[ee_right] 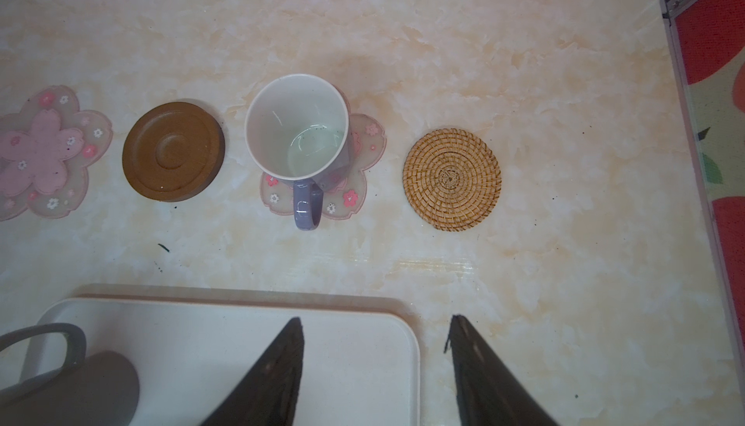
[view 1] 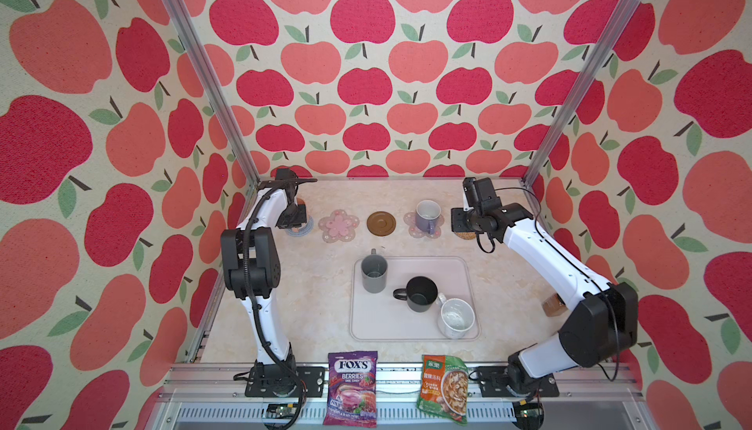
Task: Place cups on coasters
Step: Place the cup on the coaster.
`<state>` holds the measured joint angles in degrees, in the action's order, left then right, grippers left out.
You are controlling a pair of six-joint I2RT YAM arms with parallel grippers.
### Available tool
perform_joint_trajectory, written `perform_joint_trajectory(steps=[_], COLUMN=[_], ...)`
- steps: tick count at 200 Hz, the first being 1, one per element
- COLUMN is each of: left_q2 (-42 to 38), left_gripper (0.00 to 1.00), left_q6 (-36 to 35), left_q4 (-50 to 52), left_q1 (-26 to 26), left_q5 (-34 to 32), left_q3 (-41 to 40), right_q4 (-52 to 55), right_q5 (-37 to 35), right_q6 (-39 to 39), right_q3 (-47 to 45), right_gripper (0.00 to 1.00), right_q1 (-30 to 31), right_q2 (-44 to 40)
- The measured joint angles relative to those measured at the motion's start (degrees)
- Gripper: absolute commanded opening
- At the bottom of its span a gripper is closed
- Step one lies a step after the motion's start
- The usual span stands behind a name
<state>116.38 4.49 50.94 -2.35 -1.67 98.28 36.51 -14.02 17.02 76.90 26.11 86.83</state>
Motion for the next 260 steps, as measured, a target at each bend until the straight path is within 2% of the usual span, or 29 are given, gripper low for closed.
perform_joint_trajectory(steps=[109,140,178,203,260], left_q2=[0.0,0.0,-0.79,-1.27,-3.15], left_gripper=[0.0,0.15,0.18,0.25,0.32], left_q6=[0.5,0.87,1.86,2.03,3.72], left_q4=[-1.92,-2.21,-3.52,-4.24,-4.55], left_q1=[0.52,0.59,0.76,0.9,0.98], left_q5=[-0.31,-0.55,-0.87,-1.03,-1.53], left_q3=[-2.91,-3.13,-4.66,-5.57,-9.75], right_q4=[0.61,0.63,0.63,0.63,0.61], right_q5=[0.92,1.2,1.36,1.55,1.95], right_q6=[0.61,0.61,0.87,1.11,1.86], right_q3=[0.0,0.0,0.0,0.0,-0.02], right_gripper=[0.61,0.61,0.61,0.61,0.61], right_q1=[0.0,0.0,0.0,0.0,0.0], right_q2=[0.0,0.0,0.0,0.0,-0.42])
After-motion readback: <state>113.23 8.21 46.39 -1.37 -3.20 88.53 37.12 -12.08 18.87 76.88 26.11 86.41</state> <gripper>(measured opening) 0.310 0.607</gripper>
